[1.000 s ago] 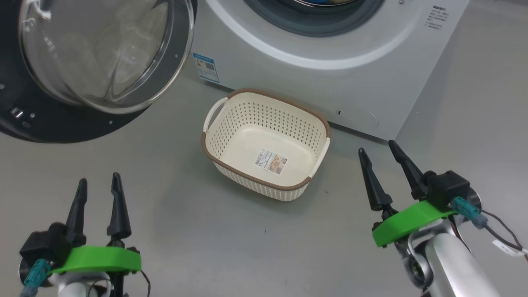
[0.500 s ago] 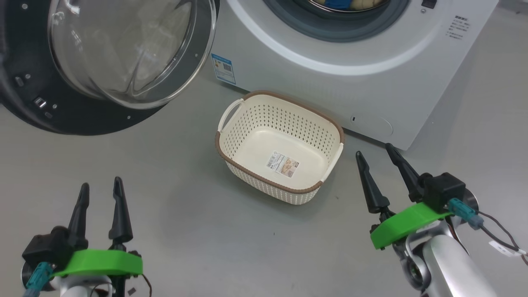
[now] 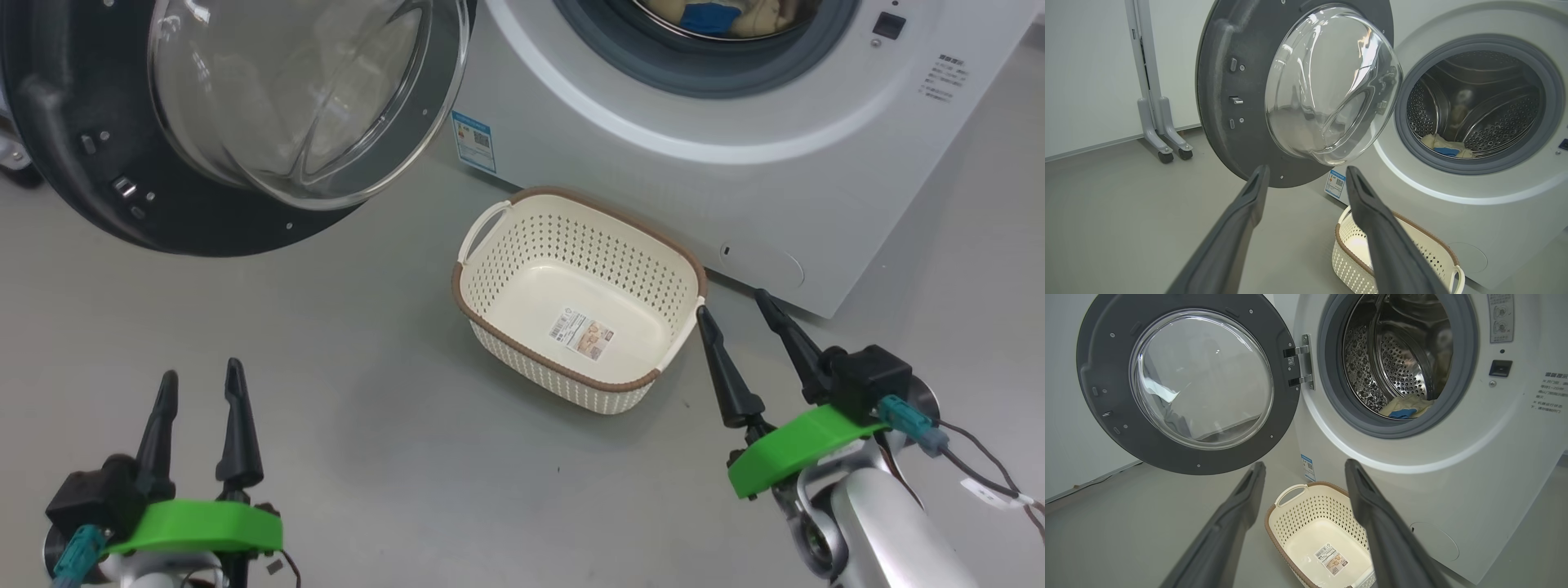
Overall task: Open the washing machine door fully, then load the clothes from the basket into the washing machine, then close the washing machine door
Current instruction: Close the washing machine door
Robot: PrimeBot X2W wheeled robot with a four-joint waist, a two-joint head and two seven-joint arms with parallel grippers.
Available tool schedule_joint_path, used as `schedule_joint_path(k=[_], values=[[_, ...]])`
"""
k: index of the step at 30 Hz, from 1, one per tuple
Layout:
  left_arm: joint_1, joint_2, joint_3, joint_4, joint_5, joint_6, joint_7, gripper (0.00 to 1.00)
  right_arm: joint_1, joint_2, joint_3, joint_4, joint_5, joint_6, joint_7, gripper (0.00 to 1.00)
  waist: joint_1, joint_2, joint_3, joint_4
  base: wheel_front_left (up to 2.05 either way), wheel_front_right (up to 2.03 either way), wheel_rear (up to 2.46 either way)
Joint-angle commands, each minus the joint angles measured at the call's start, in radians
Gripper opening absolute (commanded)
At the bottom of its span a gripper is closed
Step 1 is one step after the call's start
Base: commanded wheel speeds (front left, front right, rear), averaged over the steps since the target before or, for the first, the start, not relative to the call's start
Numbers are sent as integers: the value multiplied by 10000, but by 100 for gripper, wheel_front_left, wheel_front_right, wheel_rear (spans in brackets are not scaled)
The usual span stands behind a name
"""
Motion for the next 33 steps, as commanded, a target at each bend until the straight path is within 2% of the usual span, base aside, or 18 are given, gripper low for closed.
schedule_joint_path(k=[1, 9, 33], values=[[-113, 108, 334, -282, 26, 6, -67, 100, -183, -10, 183, -272, -16, 0, -67, 100, 0, 0, -13, 64, 0, 0, 0], [-80, 103, 390, -262, 14, 6, -67, 100, -185, -10, 222, -240, 8, 0, -67, 100, 0, 0, -42, 266, 0, 0, 0], [-120, 99, 628, -242, -112, 6, -67, 100, -231, -10, 235, -217, -41, 0, -67, 100, 0, 0, 123, 206, 0, 0, 0]])
